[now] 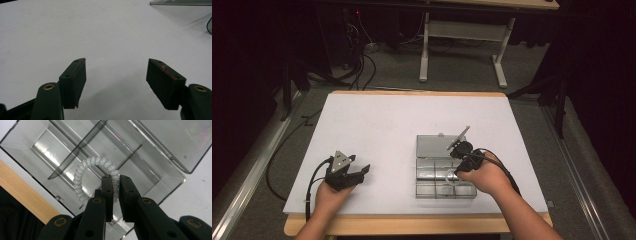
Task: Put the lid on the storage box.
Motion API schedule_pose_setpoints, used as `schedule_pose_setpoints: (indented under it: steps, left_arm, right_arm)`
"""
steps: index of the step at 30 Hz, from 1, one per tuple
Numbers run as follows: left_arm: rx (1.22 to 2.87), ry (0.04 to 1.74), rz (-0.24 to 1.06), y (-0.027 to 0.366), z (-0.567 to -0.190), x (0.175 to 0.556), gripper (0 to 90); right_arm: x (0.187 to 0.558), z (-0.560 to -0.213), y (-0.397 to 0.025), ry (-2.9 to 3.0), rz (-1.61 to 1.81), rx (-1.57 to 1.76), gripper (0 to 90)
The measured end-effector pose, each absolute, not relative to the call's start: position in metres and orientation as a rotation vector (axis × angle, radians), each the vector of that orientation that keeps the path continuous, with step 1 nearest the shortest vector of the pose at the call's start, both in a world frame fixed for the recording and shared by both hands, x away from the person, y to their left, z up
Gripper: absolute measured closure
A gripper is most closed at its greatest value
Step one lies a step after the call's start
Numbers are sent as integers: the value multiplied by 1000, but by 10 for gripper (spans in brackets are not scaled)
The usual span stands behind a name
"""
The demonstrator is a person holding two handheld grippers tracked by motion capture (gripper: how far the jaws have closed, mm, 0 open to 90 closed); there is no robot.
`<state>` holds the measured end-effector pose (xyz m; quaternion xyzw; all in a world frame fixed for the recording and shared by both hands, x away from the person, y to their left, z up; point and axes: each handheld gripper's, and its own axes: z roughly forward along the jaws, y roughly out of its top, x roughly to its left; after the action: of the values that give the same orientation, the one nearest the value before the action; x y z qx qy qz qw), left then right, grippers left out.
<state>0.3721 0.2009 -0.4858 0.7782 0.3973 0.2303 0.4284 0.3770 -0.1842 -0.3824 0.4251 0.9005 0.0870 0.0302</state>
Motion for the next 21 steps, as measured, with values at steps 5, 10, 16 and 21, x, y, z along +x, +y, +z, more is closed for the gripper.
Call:
schedule_pose_setpoints:
  steps: [5,10,16,21]
  left_arm:
    - [1943,992,575,201,-486,372,330]
    - [1943,992,575,201,-486,372,330]
    - [1943,992,575,201,-486,372,329]
    - [1942,992,573,201,-486,372,330]
  right_arm:
    - [378,-383,-177,2788,271,1299,830]
    - [378,-384,-169,2795,266,1315,830]
    - [380,-387,-160,2824,277,1261,830]
    - [380,-390,-152,2838,279,1241,829]
